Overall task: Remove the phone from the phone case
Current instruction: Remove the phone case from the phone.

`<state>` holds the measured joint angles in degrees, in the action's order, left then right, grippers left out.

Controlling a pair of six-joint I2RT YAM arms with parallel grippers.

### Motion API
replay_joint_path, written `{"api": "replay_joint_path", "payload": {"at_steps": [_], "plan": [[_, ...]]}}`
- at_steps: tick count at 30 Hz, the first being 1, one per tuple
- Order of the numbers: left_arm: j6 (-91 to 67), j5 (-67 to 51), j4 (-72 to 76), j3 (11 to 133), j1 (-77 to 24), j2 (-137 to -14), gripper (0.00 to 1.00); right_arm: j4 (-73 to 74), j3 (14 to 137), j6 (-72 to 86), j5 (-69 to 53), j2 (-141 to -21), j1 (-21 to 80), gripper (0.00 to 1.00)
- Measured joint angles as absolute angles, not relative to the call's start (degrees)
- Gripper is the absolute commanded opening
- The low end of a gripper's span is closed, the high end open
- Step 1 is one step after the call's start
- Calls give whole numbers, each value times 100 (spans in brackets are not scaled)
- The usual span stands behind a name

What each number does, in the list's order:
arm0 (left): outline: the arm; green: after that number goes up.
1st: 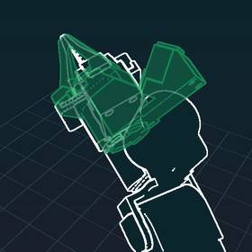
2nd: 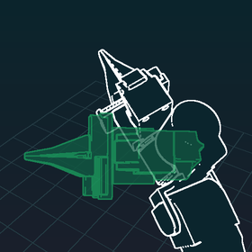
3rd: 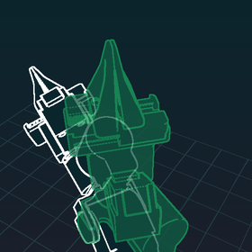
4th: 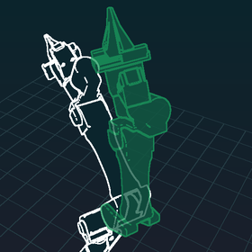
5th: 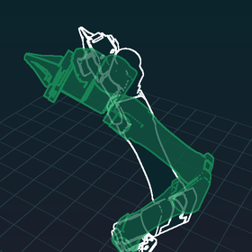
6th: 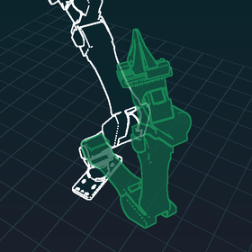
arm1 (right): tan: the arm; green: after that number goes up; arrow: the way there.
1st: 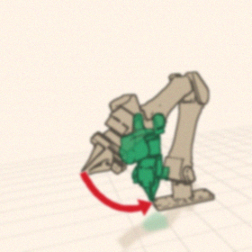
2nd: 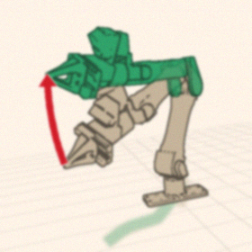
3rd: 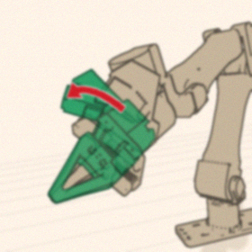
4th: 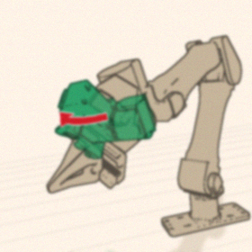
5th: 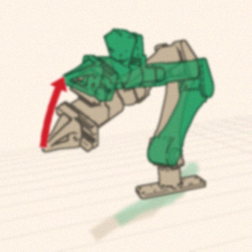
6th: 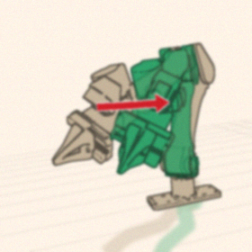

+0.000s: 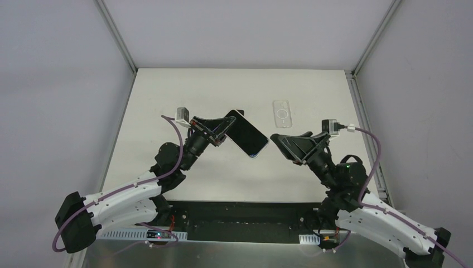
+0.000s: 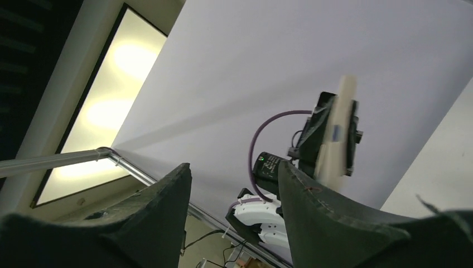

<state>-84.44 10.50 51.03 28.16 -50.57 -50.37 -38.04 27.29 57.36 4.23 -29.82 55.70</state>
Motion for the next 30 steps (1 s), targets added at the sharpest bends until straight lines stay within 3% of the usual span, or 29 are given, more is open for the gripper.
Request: {"api": "replay_joint_path", "payload": {"at_steps": [8,16,30], "plan": [[-7909,1269,4211,2534,-4978,-4858,0,-2045,3002,4836,626,-1553,5629,64],[-7743,1267,4003,2460,-4978,-4412,0,178,3531,4294,716,-1743,5629,61],[-7489,1245,3994,2464,-4978,-4298,0,429,3194,4930,775,-2445,5784,54]]}}
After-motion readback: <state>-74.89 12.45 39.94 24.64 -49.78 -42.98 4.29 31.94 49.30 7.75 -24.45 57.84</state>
